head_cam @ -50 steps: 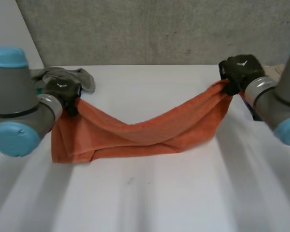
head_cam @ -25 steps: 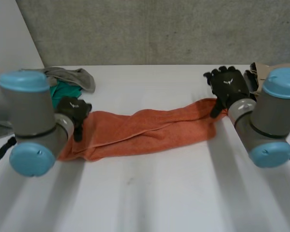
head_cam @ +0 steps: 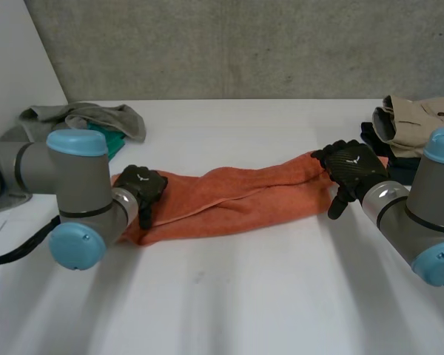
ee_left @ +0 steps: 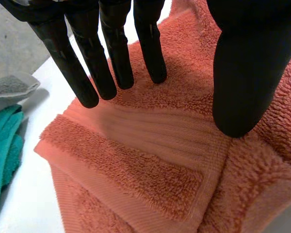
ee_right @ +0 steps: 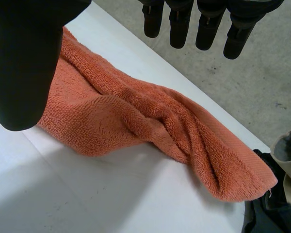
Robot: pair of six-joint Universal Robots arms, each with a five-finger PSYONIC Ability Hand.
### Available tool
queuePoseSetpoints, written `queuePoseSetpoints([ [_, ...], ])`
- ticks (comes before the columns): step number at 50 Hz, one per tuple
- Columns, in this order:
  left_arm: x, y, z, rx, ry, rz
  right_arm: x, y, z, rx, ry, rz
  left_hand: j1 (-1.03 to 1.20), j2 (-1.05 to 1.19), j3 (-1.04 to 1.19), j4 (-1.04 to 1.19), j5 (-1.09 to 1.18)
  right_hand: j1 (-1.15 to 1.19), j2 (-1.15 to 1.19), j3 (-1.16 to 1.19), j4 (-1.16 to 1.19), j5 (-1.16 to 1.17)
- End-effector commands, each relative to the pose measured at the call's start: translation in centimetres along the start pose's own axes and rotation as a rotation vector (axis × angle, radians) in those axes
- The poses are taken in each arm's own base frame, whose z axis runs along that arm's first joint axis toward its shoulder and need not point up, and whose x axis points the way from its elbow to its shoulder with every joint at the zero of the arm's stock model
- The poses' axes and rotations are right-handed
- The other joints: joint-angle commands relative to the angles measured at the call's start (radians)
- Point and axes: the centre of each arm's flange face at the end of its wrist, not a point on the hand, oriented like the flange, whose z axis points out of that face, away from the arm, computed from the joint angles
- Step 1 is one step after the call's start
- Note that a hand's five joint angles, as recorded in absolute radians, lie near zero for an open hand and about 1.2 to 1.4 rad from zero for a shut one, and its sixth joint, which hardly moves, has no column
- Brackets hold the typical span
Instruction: Fold the laundry.
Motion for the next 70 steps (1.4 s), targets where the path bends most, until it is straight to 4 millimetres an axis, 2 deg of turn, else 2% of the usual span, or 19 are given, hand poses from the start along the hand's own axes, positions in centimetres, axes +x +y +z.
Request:
queuePoseSetpoints([
  [1, 1.1, -0.2, 0.8, 0.004, 0.010, 0.018, 0.0, 0.2, 0.1, -0.007, -0.001, 0.001, 0.097, 0.100, 0.100, 0.099, 0.101, -0.036, -0.027, -0.029, -0.032, -0.040],
  [4, 1.1, -0.2, 1.5, 0.000, -0.010, 0.028, 0.0, 0.3, 0.2, -0.008, 0.000, -0.001, 0.240, 0.243, 0.243, 0.242, 0.244, -0.036, -0.027, -0.029, -0.032, -0.040],
  [7, 0.2, -0.6, 1.8, -0.005, -0.068, 0.040, 0.0, 0.3, 0.2, -0.007, 0.000, -0.006, 0.770, 0.773, 0.773, 0.772, 0.774, -0.036, -0.027, -0.029, -0.032, -0.040],
  [13, -2.5, -4.2, -0.7, 0.055, -0.231, -0.001, 0.3, -0.1, 0.2, 0.004, 0.009, -0.010, 0.772, 0.775, 0.775, 0.774, 0.776, -0.036, -0.027, -0.029, -0.032, -0.040],
  [18, -3.2, -8.0, -4.1, 0.189, -0.236, -0.038, 0.7, -0.5, 0.2, 0.018, 0.013, -0.008, 0.772, 0.775, 0.775, 0.774, 0.776, -0.036, -0.027, -0.029, -0.032, -0.040],
  [22, -3.5, -9.3, -6.7, 0.220, -0.223, -0.027, 1.2, -1.1, 0.4, 0.032, 0.018, 0.004, 0.772, 0.775, 0.775, 0.774, 0.776, -0.036, -0.027, -0.029, -0.032, -0.040],
  [31, -3.2, -10.8, -13.1, 0.249, -0.184, 0.055, 2.0, -3.0, 1.2, 0.049, -0.066, 0.102, 0.772, 0.775, 0.775, 0.774, 0.776, -0.036, -0.027, -0.029, -0.032, -0.040],
  [43, -4.0, -12.3, -19.1, 0.358, -0.215, 0.079, -1.2, -1.5, 5.3, -0.062, -0.259, 0.161, 0.772, 0.775, 0.775, 0.774, 0.776, -0.022, -0.013, -0.015, -0.018, -0.025],
  [47, -4.1, -12.3, -19.8, 0.367, -0.220, 0.074, -2.1, -0.4, 7.2, -0.071, -0.233, 0.129, 0.772, 0.775, 0.775, 0.774, 0.776, 0.306, 0.315, 0.313, 0.310, 0.303],
  [48, -4.2, -12.2, -19.8, 0.367, -0.221, 0.074, -2.1, -0.3, 7.5, -0.070, -0.219, 0.124, 0.772, 0.775, 0.775, 0.774, 0.776, 0.537, 0.546, 0.544, 0.541, 0.534],
  [49, -4.1, -12.1, -19.8, 0.362, -0.221, 0.077, -1.6, -0.6, 8.4, -0.042, -0.173, 0.116, 0.772, 0.775, 0.775, 0.774, 0.776, 1.129, 1.138, 1.136, 1.133, 1.126],
  [51, -4.3, -12.0, -19.5, 0.361, -0.227, 0.080, -0.5, -1.8, 9.3, 0.021, -0.098, 0.108, 0.772, 0.775, 0.775, 0.774, 0.776, 1.185, 1.194, 1.192, 1.189, 1.182],
  [55, -5.8, -12.1, -17.7, 0.363, -0.275, 0.074, 3.3, -6.8, 10.1, 0.233, 0.121, 0.119, 0.772, 0.775, 0.775, 0.774, 0.776, 1.185, 1.194, 1.192, 1.189, 1.182],
  [56, -6.9, -12.5, -16.4, 0.380, -0.316, 0.076, 5.1, -9.8, 9.8, 0.363, 0.209, 0.125, 0.772, 0.775, 0.775, 0.774, 0.776, 1.185, 1.194, 1.192, 1.189, 1.182],
  [59, -9.1, -13.7, -14.8, 0.438, -0.403, 0.071, 7.5, -14.3, 8.5, 0.584, 0.315, 0.136, 0.772, 0.775, 0.775, 0.774, 0.776, 1.185, 1.194, 1.192, 1.189, 1.182],
  [60, -10.6, -14.9, -14.1, 0.496, -0.468, 0.062, 8.7, -17.2, 7.3, 0.735, 0.360, 0.132, 0.772, 0.775, 0.775, 0.774, 0.776, 1.185, 1.194, 1.192, 1.189, 1.182],
  [63, -13.6, -17.5, -13.2, 0.645, -0.600, 0.025, 9.8, -21.4, 4.8, 0.986, 0.412, 0.102, 0.772, 0.775, 0.775, 0.774, 0.776, 1.185, 1.194, 1.192, 1.189, 1.182],
  [67, -15.7, -20.2, -12.7, 0.830, -0.690, -0.046, 10.3, -23.7, 2.6, 1.144, 0.443, 0.066, 0.772, 0.775, 0.775, 0.774, 0.776, 1.185, 1.194, 1.192, 1.189, 1.182],
  [70, -16.2, -21.2, -12.5, 0.911, -0.704, -0.084, 10.2, -23.4, 2.3, 1.118, 0.432, 0.062, 0.772, 0.775, 0.775, 0.774, 0.776, 1.185, 1.194, 1.192, 1.189, 1.182],
])
